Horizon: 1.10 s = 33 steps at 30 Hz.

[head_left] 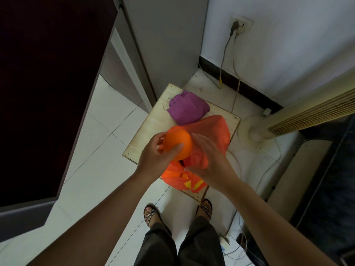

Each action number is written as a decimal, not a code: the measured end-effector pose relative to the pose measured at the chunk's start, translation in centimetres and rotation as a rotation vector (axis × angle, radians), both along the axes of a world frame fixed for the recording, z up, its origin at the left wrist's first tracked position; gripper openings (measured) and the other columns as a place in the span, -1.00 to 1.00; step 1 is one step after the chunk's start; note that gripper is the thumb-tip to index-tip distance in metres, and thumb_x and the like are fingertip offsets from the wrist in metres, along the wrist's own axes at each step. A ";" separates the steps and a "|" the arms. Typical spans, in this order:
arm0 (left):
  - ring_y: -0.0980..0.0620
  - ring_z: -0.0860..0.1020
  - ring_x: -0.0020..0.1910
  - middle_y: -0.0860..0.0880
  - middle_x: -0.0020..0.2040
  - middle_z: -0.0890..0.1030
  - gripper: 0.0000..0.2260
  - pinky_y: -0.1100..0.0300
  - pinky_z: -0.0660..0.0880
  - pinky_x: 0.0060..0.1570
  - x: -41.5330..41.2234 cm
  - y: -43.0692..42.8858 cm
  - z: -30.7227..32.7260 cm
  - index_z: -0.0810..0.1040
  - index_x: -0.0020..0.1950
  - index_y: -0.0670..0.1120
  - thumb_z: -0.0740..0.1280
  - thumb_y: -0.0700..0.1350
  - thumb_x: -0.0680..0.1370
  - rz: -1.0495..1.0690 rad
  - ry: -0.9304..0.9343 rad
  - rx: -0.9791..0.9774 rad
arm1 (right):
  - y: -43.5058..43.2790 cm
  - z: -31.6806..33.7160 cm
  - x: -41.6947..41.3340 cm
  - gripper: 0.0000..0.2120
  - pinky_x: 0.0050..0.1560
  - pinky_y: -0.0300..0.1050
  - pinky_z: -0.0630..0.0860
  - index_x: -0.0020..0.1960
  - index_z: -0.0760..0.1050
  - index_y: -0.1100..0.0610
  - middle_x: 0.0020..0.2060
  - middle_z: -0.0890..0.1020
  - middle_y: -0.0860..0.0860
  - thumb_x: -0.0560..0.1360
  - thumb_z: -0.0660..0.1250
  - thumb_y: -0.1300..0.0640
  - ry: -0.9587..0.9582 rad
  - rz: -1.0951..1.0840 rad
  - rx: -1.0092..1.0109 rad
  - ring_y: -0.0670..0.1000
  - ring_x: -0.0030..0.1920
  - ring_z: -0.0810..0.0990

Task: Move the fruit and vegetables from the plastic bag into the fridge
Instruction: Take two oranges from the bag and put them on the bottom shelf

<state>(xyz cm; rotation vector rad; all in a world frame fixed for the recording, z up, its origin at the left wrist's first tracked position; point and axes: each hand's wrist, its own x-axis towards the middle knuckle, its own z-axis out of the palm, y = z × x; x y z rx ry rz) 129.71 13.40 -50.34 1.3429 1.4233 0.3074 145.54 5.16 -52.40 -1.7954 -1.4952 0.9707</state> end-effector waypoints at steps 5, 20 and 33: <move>-0.01 0.51 0.17 0.04 0.24 0.48 -0.28 -0.05 0.54 0.11 -0.4 -1.0 0.3 0.37 0.34 0.10 0.38 0.36 0.26 0.052 -0.027 -0.117 | -0.4 0.2 -1.2 -0.20 0.08 -0.51 0.28 0.42 0.22 0.02 0.27 0.35 -0.18 0.30 0.54 0.04 0.038 -0.045 0.032 -0.27 0.23 0.30; 0.11 0.38 0.29 0.05 0.31 0.45 -0.62 0.25 0.32 0.19 -3.1 -2.0 -2.7 0.43 0.33 0.00 0.22 0.08 0.54 -0.493 0.156 0.376 | -4.9 -2.2 1.2 -0.25 0.02 -0.09 0.51 0.36 0.25 0.02 0.16 0.41 -0.12 0.27 0.54 0.04 -0.015 -0.327 -0.112 -0.05 0.13 0.46; 0.03 0.43 0.23 0.00 0.25 0.51 -0.29 0.16 0.38 0.13 -5.4 -2.6 -6.2 0.53 0.22 -0.01 -0.18 0.31 0.39 -0.856 0.461 0.311 | -4.7 -5.6 2.9 -0.31 0.15 0.07 0.47 0.33 0.31 0.00 0.23 0.44 -0.02 0.28 0.52 0.02 -0.130 -0.332 -0.158 0.04 0.21 0.43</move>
